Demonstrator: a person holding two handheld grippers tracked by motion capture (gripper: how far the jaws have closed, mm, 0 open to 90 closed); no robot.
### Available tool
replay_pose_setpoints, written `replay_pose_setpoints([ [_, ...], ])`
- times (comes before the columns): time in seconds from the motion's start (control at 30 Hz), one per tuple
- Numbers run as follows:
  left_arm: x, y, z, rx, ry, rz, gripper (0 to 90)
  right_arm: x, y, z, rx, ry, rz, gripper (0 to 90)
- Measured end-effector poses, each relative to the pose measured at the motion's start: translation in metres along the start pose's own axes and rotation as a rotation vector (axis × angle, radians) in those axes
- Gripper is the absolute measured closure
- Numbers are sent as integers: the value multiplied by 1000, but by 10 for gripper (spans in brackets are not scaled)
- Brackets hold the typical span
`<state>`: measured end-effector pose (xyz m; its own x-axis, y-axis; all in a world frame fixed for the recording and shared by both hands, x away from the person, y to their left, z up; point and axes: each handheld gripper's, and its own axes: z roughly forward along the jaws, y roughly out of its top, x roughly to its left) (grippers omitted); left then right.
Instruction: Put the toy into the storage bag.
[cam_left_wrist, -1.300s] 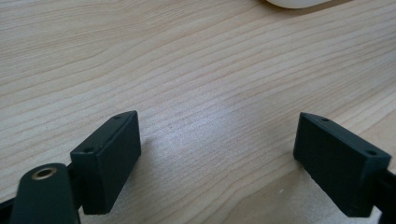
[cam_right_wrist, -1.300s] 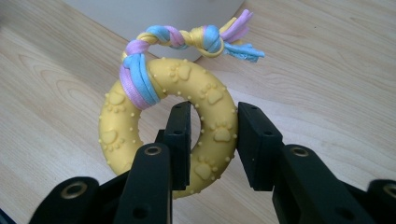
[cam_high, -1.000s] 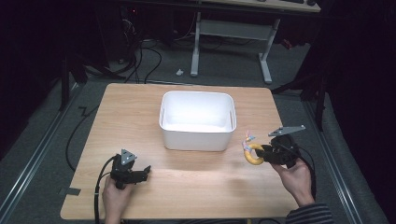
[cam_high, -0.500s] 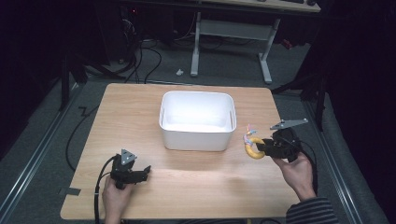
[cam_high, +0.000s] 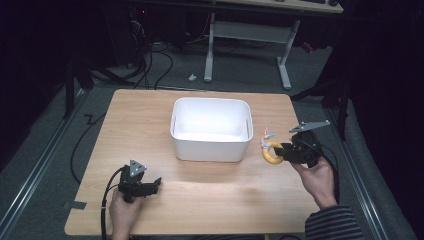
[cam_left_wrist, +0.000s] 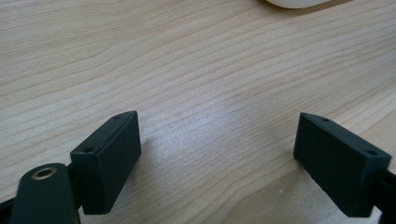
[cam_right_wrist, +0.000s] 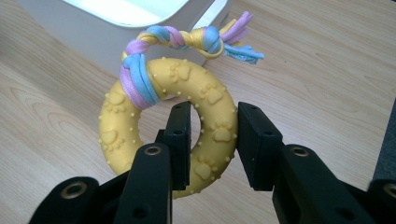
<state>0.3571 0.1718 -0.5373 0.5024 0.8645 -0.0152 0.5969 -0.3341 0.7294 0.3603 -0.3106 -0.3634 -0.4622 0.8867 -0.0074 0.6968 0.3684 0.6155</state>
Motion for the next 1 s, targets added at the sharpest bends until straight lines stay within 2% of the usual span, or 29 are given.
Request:
replay_pose_setpoints([
  [0.23, 0, 0, 0, 0, 0, 0, 151, 1, 7, -1, -5, 1, -2, 672],
  [0.53, 0, 0, 0, 0, 0, 0, 151, -3, 17, -6, -40, 21, 14, 673],
  [1.0, 0, 0, 0, 0, 0, 0, 151, -7, 38, -5, -56, 30, 13, 672],
])
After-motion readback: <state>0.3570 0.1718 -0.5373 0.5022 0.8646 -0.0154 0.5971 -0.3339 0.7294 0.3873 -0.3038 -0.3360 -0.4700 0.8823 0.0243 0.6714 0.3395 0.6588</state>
